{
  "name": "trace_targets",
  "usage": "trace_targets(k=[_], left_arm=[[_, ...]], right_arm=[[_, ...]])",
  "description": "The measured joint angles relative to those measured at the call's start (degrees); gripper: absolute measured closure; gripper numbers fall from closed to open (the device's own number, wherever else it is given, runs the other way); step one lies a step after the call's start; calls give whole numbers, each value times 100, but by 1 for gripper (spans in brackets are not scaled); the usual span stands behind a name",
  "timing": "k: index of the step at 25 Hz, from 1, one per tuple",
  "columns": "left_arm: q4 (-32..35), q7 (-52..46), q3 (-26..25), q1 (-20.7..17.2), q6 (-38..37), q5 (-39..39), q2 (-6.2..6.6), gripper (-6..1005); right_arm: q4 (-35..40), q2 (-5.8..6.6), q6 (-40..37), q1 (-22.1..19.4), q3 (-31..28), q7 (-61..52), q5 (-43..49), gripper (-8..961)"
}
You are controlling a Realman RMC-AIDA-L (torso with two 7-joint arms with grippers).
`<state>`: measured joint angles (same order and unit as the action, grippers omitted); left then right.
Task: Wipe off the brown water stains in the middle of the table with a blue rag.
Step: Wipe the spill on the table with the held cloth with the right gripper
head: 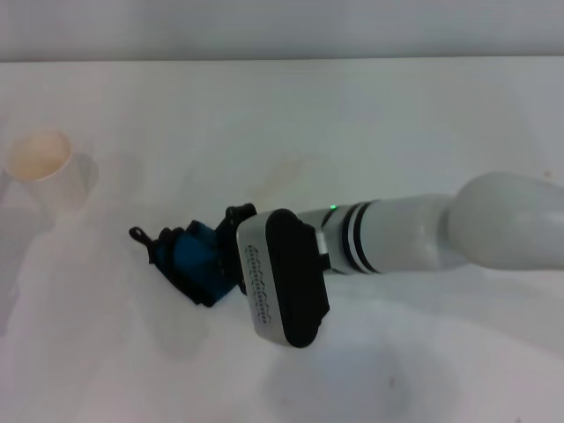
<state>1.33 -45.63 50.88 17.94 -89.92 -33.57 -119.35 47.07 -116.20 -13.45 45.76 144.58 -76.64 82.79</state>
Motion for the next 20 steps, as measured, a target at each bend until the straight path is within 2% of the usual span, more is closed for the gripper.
trace_targets(k=[6, 20], left_arm=[[-1, 2, 0, 15, 7, 0, -1, 112], [1, 5, 0, 17, 4, -1, 0, 111]], right_arm=[[-392, 0, 89, 478, 59, 176, 11, 883], [-1213, 0, 393, 840, 58, 887, 8, 882]])
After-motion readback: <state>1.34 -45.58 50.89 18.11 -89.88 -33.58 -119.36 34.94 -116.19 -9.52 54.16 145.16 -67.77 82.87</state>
